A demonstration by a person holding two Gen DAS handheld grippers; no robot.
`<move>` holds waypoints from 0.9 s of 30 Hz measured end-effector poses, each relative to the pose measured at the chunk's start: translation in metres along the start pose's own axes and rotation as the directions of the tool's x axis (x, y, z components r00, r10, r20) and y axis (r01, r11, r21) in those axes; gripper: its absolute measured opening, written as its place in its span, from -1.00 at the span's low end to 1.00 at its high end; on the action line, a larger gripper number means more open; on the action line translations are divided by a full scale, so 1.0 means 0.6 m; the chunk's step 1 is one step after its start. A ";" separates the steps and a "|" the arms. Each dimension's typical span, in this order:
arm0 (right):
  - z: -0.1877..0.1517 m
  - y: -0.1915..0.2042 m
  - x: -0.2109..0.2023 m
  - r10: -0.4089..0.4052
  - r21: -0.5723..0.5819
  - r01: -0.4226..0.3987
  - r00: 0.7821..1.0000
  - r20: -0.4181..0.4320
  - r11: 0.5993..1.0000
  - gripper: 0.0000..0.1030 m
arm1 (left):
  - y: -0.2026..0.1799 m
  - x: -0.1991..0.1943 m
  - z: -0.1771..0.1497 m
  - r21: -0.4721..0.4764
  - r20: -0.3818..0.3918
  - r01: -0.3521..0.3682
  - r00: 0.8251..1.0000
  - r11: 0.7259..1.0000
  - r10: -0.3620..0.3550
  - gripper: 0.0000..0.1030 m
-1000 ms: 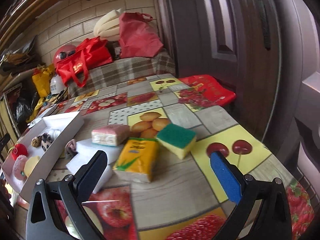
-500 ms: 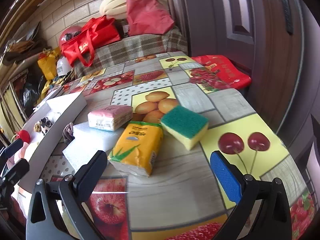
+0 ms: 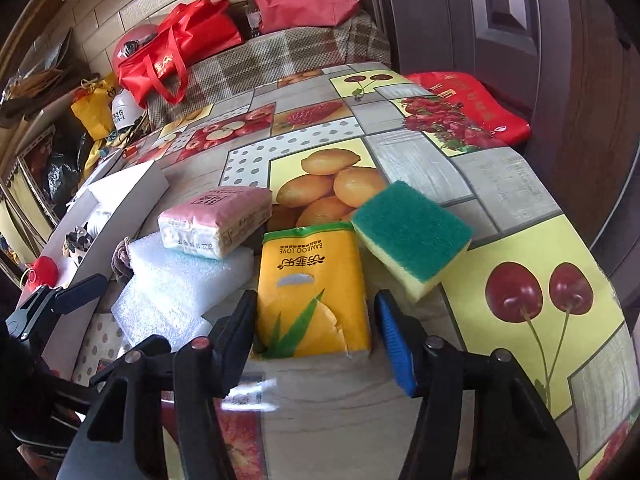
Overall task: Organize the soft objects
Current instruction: 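Grasp the yellow tissue pack with the right gripper while the left gripper grasps a white foam block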
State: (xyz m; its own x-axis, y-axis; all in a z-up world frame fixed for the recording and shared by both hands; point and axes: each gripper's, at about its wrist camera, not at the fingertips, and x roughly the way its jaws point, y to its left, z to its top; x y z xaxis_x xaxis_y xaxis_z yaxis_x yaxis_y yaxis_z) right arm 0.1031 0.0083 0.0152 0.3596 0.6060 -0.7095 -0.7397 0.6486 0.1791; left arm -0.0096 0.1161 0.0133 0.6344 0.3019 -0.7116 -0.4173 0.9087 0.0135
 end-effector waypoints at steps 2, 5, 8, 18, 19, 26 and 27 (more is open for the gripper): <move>0.000 0.000 0.001 -0.002 0.003 0.002 1.000 -0.005 1.000 0.15 | -0.007 0.004 0.005 0.022 0.001 0.004 1.000 1.000 -0.004 0.99; 0.001 0.005 0.002 -0.013 -0.008 0.013 1.000 -0.007 1.000 0.17 | -0.017 -0.010 0.002 0.052 0.040 0.002 0.999 0.999 -0.004 0.99; 0.003 0.004 0.003 -0.004 -0.004 0.004 1.000 -0.006 1.000 0.21 | -0.010 -0.026 -0.003 0.035 0.071 0.040 0.997 0.999 -0.042 0.99; 0.008 0.011 0.012 -0.034 -0.017 0.033 0.999 -0.017 0.999 0.38 | -0.032 0.030 0.000 0.080 -0.097 0.054 0.994 0.995 -0.046 0.99; 0.008 0.012 0.012 -0.038 -0.020 0.037 0.999 -0.019 0.999 0.38 | -0.030 0.031 -0.001 0.073 -0.098 0.052 0.994 0.996 -0.044 0.96; 0.004 0.001 -0.003 0.033 0.025 -0.033 0.999 0.015 0.999 -0.05 | -0.001 -0.014 -0.007 0.000 0.026 0.118 0.993 0.993 -0.118 0.76; 0.000 -0.003 -0.010 0.050 0.037 -0.051 0.998 0.033 0.998 -0.05 | -0.003 -0.028 -0.009 0.008 0.065 0.111 0.992 0.994 -0.112 0.76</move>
State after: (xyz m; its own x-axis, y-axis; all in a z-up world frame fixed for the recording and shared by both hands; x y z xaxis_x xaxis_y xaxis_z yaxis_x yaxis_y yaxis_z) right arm 0.1021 0.0036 0.0195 0.3408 0.6524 -0.6770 -0.7355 0.6335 0.2403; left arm -0.0231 0.1077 0.0215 0.7178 0.2167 -0.6617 -0.3390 0.9389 -0.0603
